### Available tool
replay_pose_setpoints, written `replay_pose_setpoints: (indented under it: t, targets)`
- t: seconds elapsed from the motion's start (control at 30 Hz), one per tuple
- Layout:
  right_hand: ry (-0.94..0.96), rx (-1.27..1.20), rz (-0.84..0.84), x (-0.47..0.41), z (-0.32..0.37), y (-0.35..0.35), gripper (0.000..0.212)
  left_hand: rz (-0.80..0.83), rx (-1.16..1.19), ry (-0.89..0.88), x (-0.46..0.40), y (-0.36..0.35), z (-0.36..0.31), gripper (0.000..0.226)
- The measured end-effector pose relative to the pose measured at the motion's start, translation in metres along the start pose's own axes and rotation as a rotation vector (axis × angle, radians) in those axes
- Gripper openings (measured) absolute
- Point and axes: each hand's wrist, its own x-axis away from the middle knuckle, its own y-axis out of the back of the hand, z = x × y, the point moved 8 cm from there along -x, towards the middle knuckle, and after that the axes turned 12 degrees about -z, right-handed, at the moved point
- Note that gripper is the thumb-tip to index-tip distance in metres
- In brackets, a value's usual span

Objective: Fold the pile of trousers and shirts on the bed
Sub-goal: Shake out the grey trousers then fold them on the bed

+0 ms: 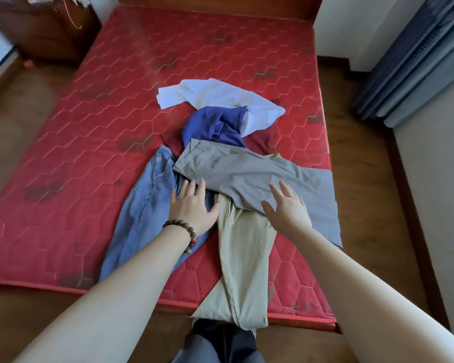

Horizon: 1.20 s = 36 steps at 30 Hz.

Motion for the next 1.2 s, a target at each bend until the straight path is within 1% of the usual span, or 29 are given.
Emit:
replay_pose_setpoints:
  t: [0.13, 0.3, 0.4, 0.57, 0.7, 0.83, 0.93, 1.0, 1.07, 1.1, 1.13, 1.2]
  targets:
    - [-0.006, 0.012, 0.036, -0.024, -0.016, -0.043, 0.06, 0.048, -0.012, 0.004, -0.02, -0.049, 0.013, 0.08]
    - [0.005, 0.067, 0.11, -0.082, -0.035, -0.123, 0.061, 0.044, -0.042, 0.042, -0.077, -0.123, 0.042, 0.083]
    - [0.051, 0.095, 0.133, -0.133, -0.028, -0.171, 0.062, 0.031, -0.041, 0.067, -0.12, -0.165, 0.062, 0.085]
    - [0.195, 0.146, 0.105, -0.234, 0.0, -0.232, 0.069, -0.018, -0.06, 0.078, -0.188, -0.225, 0.087, 0.093]
    - [0.235, 0.221, 0.059, -0.306, 0.004, -0.257, 0.084, -0.078, -0.051, 0.072, -0.239, -0.254, 0.096, 0.102]
    - [0.225, 0.335, 0.024, -0.354, -0.008, -0.28, 0.106, -0.139, -0.055, 0.135, -0.287, -0.271, 0.113, 0.115]
    - [0.209, 0.391, 0.061, -0.374, -0.02, -0.299, 0.122, -0.123, -0.125, 0.16, -0.307, -0.288, 0.127, 0.124]
    - [0.215, 0.4, 0.091, -0.377, -0.026, -0.312, 0.127, -0.106, -0.182, 0.135, -0.311, -0.299, 0.129, 0.129]
    - [0.228, 0.411, 0.059, -0.374, -0.028, -0.318, 0.125, -0.133, -0.219, 0.122, -0.308, -0.303, 0.125, 0.128]
    - [0.236, 0.424, 0.007, -0.372, -0.027, -0.317, 0.118, -0.16, -0.222, 0.122, -0.307, -0.302, 0.123, 0.125]
    - [0.248, 0.435, -0.055, -0.369, -0.024, -0.313, 0.104, -0.186, -0.214, 0.122, -0.305, -0.3, 0.121, 0.118]
    - [0.278, 0.435, -0.133, -0.361, -0.02, -0.304, 0.071, -0.211, -0.199, 0.115, -0.3, -0.292, 0.116, 0.094]
